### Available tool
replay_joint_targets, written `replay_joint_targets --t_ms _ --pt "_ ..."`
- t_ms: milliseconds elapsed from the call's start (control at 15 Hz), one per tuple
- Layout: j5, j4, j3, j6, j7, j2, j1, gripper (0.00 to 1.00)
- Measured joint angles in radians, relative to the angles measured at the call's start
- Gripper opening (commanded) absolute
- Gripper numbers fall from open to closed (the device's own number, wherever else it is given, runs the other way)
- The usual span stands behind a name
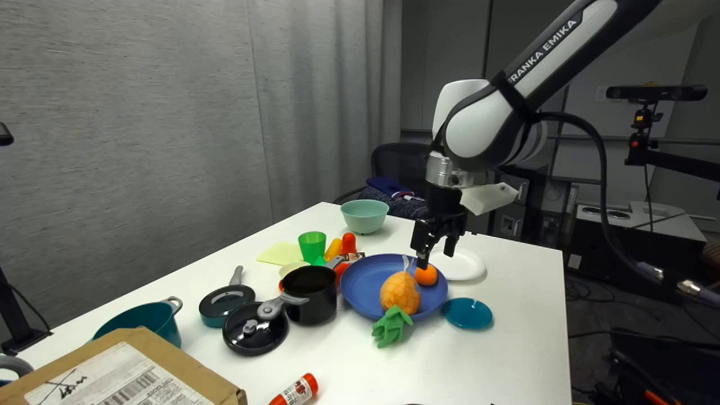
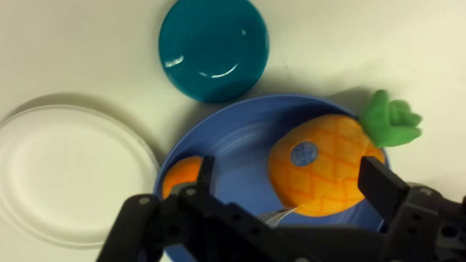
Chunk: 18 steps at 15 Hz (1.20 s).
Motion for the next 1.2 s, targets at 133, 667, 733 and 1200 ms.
replay_joint_targets --t_ms 133,667,733,1200 --pt "0.119 0.008 0.037 -0.085 -0.098 -0.012 -0.027 0.75" --pt "0.376 0.002 0.084 -0.083 -0.245 0.051 -0.063 0.18" --pt "0.399 0.003 0.092 -0.065 -0.249 0.064 -0.065 0.11" --pt "0.470 0.013 0.154 0.223 -0.247 0.162 -0.067 0.00"
